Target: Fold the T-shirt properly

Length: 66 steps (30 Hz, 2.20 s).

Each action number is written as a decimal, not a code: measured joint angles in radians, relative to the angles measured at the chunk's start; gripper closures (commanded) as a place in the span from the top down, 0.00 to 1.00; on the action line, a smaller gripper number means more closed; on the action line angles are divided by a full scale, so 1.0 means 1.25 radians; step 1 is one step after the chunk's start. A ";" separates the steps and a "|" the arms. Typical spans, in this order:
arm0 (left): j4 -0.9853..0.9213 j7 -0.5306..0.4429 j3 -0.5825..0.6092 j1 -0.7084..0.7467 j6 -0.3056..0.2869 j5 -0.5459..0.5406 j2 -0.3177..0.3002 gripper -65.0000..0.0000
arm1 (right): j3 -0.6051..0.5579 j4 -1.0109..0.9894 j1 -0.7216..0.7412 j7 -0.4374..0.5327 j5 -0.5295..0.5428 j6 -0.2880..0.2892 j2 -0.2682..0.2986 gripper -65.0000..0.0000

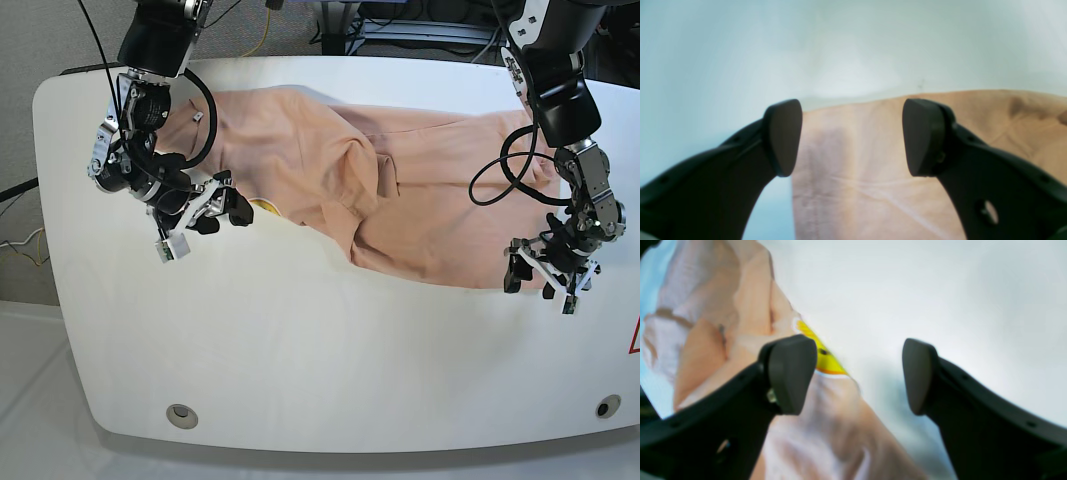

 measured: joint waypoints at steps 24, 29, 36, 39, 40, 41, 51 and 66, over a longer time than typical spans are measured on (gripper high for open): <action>0.021 0.024 0.064 0.042 -0.003 -0.001 0.005 0.67 | -0.131 0.317 -0.197 -0.030 0.006 0.004 0.053 0.66; 0.020 0.025 0.080 0.048 0.016 0.002 0.001 0.67 | -0.168 0.330 -0.217 -0.034 -0.004 0.003 0.074 0.65; 0.021 -0.054 0.150 0.069 0.085 -0.004 0.001 0.68 | -0.227 0.333 -0.224 -0.026 -0.036 0.003 0.083 0.65; 0.021 -0.081 0.170 0.088 0.100 -0.003 0.003 0.68 | -0.259 0.341 -0.235 -0.027 -0.125 0.003 0.085 0.65; 0.021 -0.089 0.173 0.093 0.104 -0.003 0.004 0.68 | -0.275 0.342 -0.238 -0.026 -0.151 0.003 0.085 0.65; 0.021 -0.093 0.175 0.100 0.107 -0.003 0.004 0.68 | -0.294 0.342 -0.242 -0.027 -0.179 0.003 0.085 0.65; 0.020 -0.108 0.207 0.111 0.138 -0.001 -0.002 0.68 | -0.441 0.343 -0.258 -0.023 -0.338 0.003 0.046 0.65; -0.021 -0.126 0.220 0.103 0.151 -0.004 0.000 0.68 | -0.453 0.353 -0.278 -0.024 -0.357 0.003 -0.016 0.65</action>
